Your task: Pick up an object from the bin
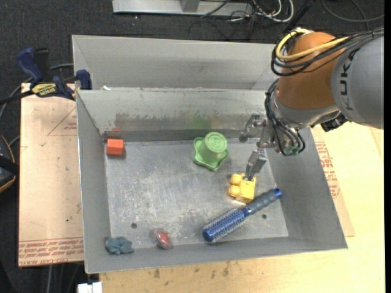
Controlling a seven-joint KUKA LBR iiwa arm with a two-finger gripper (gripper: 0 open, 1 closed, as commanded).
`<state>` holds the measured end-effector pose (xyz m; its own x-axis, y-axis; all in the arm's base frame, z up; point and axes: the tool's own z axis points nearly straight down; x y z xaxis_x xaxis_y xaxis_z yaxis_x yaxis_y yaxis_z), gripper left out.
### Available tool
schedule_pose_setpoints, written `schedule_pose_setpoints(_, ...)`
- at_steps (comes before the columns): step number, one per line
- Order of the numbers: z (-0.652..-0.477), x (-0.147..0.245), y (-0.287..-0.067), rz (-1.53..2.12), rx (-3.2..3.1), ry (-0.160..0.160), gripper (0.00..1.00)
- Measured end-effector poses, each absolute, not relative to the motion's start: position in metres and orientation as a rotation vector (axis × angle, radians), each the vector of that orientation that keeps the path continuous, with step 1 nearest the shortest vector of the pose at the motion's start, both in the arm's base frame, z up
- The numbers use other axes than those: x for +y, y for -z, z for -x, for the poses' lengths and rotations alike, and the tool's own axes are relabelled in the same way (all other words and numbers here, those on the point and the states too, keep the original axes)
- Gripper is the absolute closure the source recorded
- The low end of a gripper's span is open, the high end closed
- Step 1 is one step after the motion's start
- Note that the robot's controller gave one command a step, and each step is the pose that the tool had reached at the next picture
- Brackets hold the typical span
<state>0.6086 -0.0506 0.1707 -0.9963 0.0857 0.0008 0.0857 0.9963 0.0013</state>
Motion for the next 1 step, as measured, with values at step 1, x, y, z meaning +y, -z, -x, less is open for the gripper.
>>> schedule_pose_setpoints(1,-0.579,-0.079,-0.0735,-0.489,-3.113,0.002,0.0)
